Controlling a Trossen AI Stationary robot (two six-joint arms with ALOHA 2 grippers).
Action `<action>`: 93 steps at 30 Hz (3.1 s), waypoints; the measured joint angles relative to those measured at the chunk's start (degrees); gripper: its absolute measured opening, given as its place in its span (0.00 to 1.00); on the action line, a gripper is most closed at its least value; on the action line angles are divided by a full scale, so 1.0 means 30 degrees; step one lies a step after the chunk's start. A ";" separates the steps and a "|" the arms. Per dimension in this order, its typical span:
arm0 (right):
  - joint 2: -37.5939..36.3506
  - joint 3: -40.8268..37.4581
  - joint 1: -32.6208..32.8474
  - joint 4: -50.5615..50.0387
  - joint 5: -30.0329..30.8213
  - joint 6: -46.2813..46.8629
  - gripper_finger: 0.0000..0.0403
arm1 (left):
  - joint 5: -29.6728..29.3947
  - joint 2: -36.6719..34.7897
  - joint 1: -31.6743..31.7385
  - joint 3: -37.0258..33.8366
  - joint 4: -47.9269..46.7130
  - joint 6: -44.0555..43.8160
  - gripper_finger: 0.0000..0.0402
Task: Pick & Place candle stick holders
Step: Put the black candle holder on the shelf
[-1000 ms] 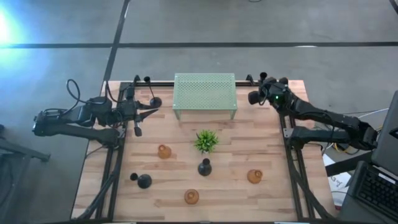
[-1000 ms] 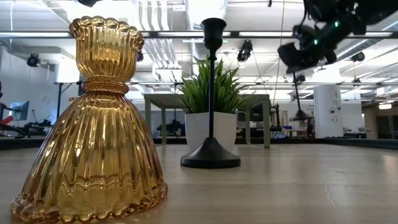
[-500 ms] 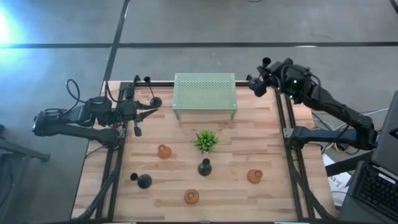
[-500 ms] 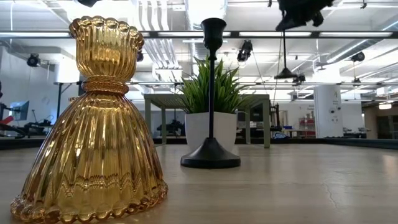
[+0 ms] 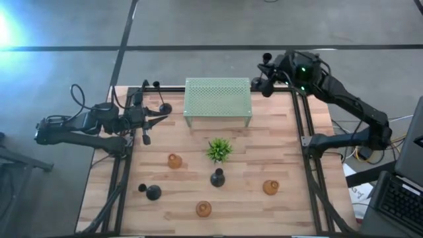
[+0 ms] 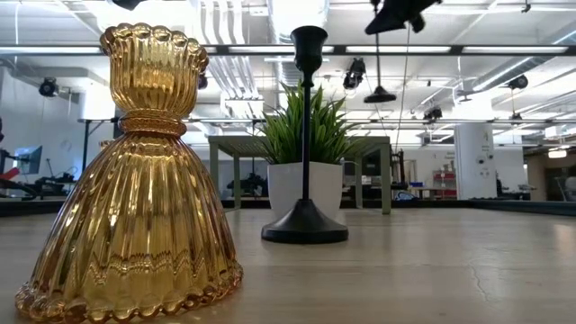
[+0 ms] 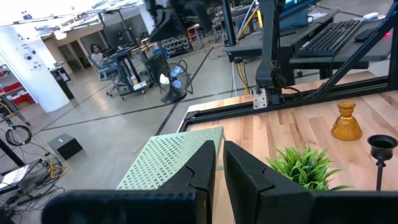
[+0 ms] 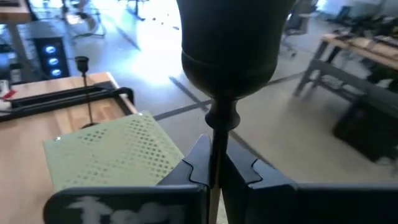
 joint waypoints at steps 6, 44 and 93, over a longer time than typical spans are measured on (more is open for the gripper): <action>0.2402 0.1377 -0.1488 0.0033 -0.3413 0.0347 0.02 | 0.0000 -0.0022 0.0000 0.0000 0.0000 0.0000 0.09; 0.6578 -0.0977 -0.4297 0.6773 -0.8345 -0.0039 0.02 | -0.0007 -0.0062 0.0007 0.0000 -0.0004 -0.0226 0.09; 0.6671 -0.1123 -0.4834 0.6591 -0.9323 0.0557 0.27 | -0.0007 -0.0124 0.0007 0.0000 -0.0007 -0.0495 0.09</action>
